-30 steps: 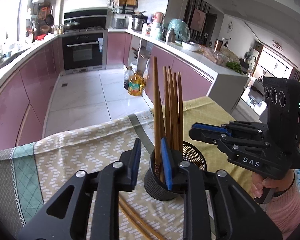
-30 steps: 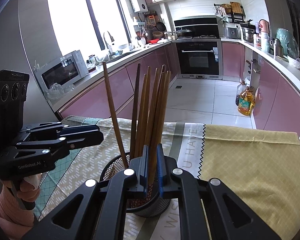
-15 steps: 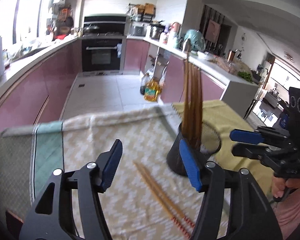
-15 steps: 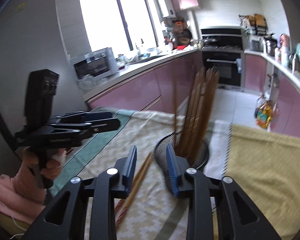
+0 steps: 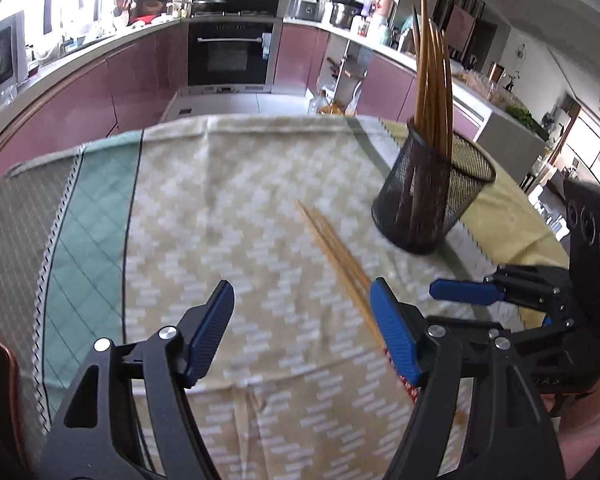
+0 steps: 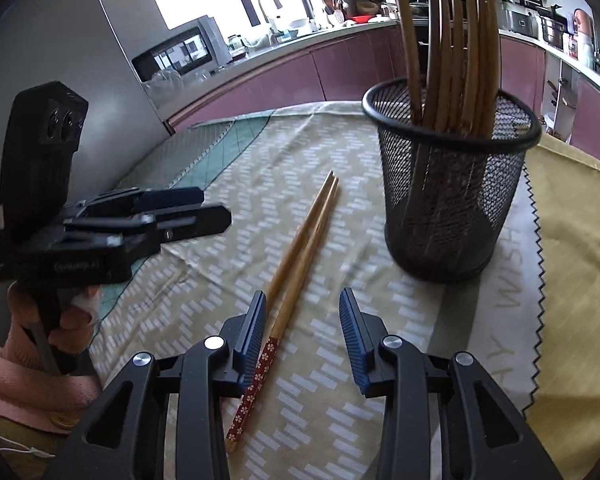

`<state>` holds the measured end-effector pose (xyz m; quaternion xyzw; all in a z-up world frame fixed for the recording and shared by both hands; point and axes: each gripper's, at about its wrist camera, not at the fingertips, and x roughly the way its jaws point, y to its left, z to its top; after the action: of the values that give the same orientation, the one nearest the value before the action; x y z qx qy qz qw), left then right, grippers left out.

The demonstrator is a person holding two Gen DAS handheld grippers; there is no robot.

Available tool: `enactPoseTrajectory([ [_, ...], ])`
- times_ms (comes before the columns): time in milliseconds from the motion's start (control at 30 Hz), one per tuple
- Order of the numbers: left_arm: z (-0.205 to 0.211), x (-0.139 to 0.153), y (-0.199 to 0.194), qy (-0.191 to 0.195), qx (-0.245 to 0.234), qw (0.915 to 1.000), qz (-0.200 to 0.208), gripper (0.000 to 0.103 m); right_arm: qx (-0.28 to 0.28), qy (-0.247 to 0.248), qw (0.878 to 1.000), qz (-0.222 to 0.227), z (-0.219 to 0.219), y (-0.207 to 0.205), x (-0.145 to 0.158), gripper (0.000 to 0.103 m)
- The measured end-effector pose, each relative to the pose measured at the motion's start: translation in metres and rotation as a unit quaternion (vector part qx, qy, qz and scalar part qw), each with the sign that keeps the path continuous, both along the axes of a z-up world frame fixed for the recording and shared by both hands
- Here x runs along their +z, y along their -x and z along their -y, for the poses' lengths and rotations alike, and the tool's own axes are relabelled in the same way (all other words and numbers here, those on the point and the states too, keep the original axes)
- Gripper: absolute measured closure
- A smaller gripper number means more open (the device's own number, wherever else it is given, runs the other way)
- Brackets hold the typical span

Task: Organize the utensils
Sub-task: 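Move both open grippers down toward the last chopsticks on the cloth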

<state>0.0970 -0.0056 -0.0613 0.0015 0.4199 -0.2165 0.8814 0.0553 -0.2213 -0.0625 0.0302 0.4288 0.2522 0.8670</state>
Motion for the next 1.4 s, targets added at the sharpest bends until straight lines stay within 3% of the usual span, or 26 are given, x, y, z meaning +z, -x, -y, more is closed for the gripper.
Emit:
enactPoseTrajectory([
  [367, 0.008, -0.014, 0.012, -0.014, -0.008, 0.9998, -0.011, 0.034, -0.004, 0.034, 0.999, -0.002, -0.021, 0.001, -0.009, 0.068],
  [667, 0.013, -0.016, 0.012, -0.019, -0.014, 0.9996, -0.013, 0.036, -0.015, 0.065, 0.998, 0.006, -0.025, -0.001, -0.011, 0.077],
  [1033, 0.033, -0.024, 0.010, -0.031, -0.041, 0.9985, -0.021, 0.042, -0.034, 0.037, 0.999, -0.012, -0.008, -0.003, -0.013, 0.091],
  [1233, 0.044, -0.028, 0.009, -0.038, -0.057, 0.9974, -0.024, 0.054, -0.039, 0.023, 0.999, -0.019, 0.000, -0.001, -0.014, 0.093],
  [1400, 0.048, -0.029, 0.009, -0.045, -0.066, 0.9965, -0.024, 0.056, -0.037, 0.023, 0.999, -0.019, -0.001, -0.001, -0.014, 0.093],
])
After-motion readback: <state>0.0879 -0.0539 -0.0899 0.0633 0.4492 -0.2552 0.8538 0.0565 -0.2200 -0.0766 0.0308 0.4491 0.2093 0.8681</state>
